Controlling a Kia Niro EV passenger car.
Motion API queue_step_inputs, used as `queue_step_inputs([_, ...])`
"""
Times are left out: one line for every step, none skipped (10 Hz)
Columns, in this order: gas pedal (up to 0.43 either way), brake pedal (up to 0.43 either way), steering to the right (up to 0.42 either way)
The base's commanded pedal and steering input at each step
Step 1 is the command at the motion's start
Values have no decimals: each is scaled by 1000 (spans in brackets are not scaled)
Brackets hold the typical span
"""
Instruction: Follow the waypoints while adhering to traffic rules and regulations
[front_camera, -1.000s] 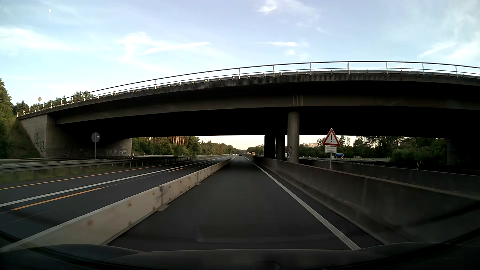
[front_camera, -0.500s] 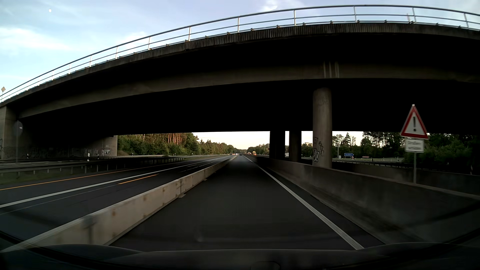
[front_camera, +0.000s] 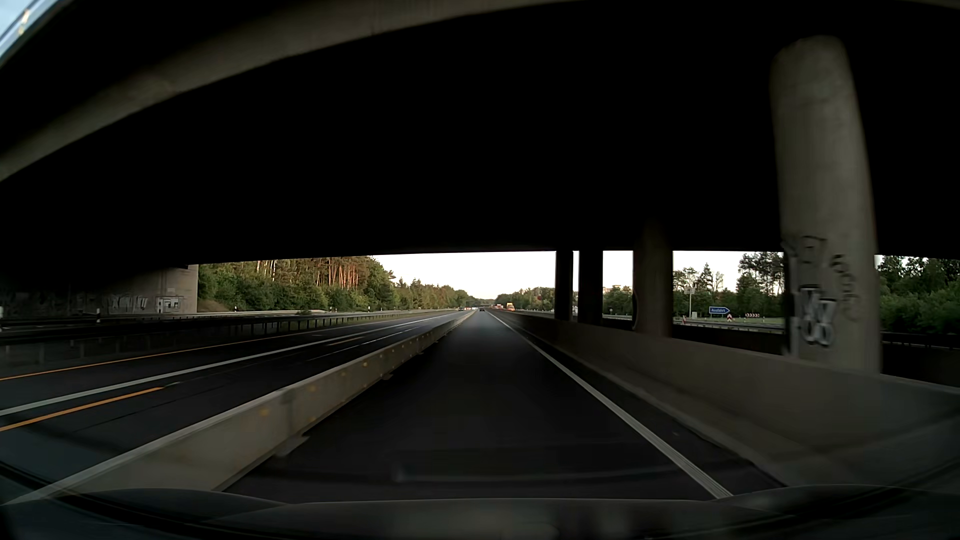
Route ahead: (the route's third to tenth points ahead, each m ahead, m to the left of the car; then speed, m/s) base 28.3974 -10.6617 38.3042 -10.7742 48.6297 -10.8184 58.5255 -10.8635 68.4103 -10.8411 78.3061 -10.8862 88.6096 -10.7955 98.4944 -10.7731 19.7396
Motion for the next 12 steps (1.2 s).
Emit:
queue_step_inputs([79, 0, 0])
queue_step_inputs([79, 0, 0])
queue_step_inputs([79, 0, 0])
queue_step_inputs([79, 0, 0])
queue_step_inputs([79, 0, 1])
queue_step_inputs([79, 0, 1])
queue_step_inputs([79, 0, 1])
queue_step_inputs([79, 0, 1])
queue_step_inputs([79, 0, 1])
queue_step_inputs([79, 0, 1])
queue_step_inputs([79, 0, 1])
queue_step_inputs([79, 0, 1])
